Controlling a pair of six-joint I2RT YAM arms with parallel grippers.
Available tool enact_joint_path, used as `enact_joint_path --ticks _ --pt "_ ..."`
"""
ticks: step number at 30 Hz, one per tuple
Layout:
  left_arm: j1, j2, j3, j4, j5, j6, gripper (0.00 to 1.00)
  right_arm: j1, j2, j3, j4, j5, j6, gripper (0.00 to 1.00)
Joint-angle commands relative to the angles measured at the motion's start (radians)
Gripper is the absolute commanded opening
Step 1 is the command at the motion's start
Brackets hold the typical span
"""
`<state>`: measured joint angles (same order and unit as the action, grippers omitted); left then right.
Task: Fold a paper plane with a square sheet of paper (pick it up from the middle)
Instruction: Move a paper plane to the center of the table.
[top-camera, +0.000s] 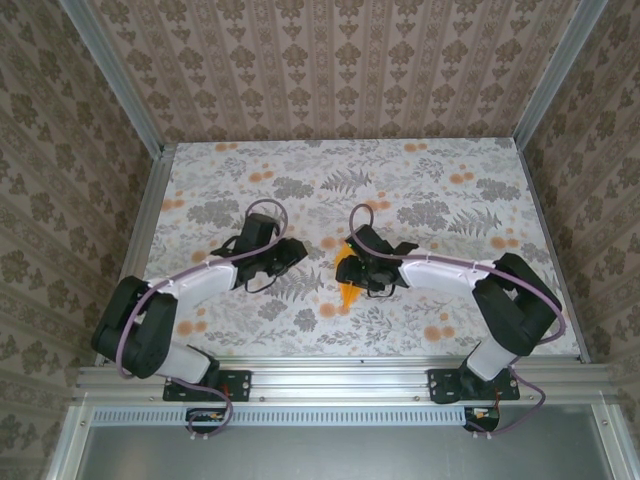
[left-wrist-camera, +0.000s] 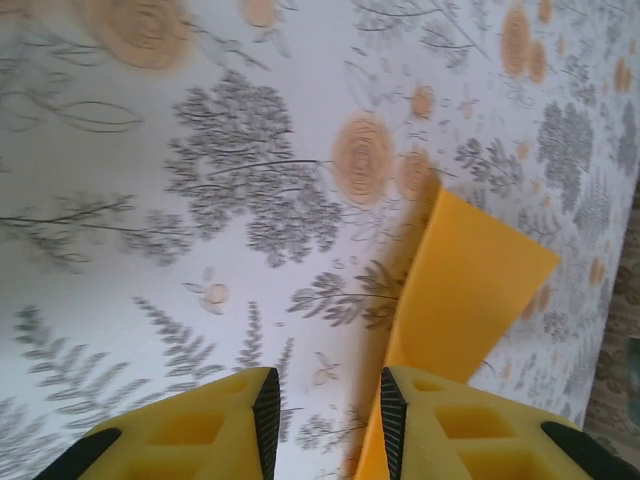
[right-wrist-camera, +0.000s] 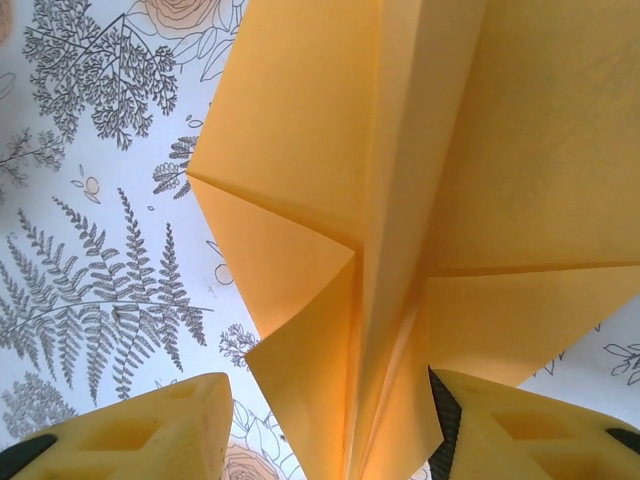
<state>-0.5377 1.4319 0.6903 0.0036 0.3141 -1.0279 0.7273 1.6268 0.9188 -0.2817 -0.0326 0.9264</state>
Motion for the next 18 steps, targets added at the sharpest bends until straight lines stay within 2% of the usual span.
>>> enact_joint_path --ticks 1,7,12,18 --pt "0.027 -0.025 -0.024 -0.065 -0.007 0.043 0.36 0.017 0.038 0.042 -0.104 0.067 0.034 0.53" --pt "0.067 -0.028 -0.045 -0.08 0.002 0.06 0.36 0.035 0.084 0.099 -0.176 0.11 0.058 0.46" --pt "0.075 -0.032 -0.058 -0.083 0.005 0.072 0.37 0.048 0.122 0.147 -0.214 0.126 0.064 0.34" --pt "0.125 -0.042 -0.078 -0.085 0.008 0.08 0.37 0.057 0.175 0.214 -0.316 0.173 0.081 0.25"
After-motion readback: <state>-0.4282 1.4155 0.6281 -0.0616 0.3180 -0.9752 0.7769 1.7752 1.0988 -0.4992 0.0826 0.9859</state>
